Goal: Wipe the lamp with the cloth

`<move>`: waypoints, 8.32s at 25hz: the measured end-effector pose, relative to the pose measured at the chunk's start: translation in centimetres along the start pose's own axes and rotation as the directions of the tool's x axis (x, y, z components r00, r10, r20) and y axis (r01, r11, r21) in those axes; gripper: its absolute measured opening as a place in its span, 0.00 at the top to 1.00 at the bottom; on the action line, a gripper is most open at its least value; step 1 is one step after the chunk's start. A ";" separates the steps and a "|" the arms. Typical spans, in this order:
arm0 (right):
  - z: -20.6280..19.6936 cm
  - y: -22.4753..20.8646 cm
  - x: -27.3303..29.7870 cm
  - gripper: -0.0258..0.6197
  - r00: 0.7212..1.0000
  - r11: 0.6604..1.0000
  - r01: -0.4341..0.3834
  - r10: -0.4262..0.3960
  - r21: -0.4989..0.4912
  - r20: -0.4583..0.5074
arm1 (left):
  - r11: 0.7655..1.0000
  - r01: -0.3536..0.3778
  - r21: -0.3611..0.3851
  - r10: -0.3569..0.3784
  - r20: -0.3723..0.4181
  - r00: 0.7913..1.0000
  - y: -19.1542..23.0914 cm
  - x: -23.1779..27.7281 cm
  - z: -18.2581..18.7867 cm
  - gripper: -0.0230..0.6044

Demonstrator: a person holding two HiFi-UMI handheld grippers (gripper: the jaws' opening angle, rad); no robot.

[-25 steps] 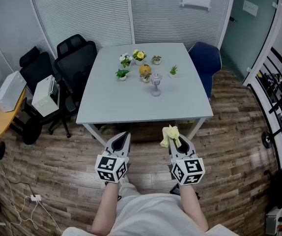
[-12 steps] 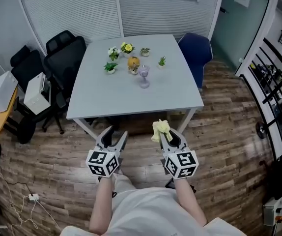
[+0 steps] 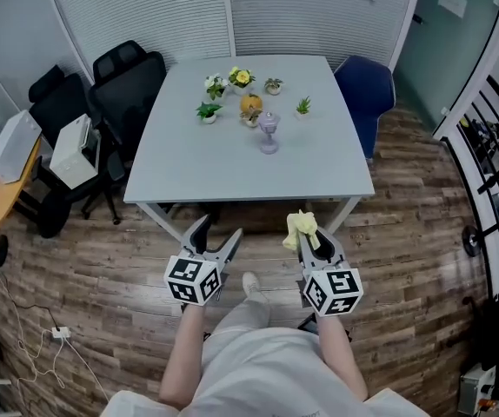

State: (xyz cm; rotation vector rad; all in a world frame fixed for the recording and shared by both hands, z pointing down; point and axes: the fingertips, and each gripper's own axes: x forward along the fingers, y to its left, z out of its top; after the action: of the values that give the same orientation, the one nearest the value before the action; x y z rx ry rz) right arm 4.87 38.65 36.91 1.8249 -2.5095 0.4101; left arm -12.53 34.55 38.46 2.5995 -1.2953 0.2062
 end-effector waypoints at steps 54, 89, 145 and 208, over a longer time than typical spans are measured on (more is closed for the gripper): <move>5.5 -19.0 38.2 0.83 0.984 0.986 -0.116 0.130 0.116 -0.122 | 0.928 0.366 0.067 -0.295 -0.465 0.834 16.5 40.1 -8.6 0.47; 4.8 -19.6 43.5 0.83 0.946 0.941 -0.233 0.278 0.247 -0.167 | 0.760 0.578 0.297 -0.321 -0.602 0.731 16.6 46.4 -13.0 0.47; 4.2 -13.6 49.1 0.82 0.854 0.894 -0.447 0.428 0.003 -0.297 | 0.749 0.595 0.293 -0.328 -0.616 0.716 16.5 46.4 -13.0 0.49; 2.8 -13.1 43.1 0.83 0.832 0.879 -0.473 0.422 -0.062 -0.360 | 0.755 0.598 0.270 -0.329 -0.633 0.701 16.5 46.4 -13.3 0.49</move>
State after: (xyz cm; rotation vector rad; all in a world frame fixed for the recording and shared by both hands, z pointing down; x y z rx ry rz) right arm 3.76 -5.90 43.83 0.9900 -2.6091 0.4754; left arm 1.79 -7.19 64.06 2.7980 -0.3511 1.1982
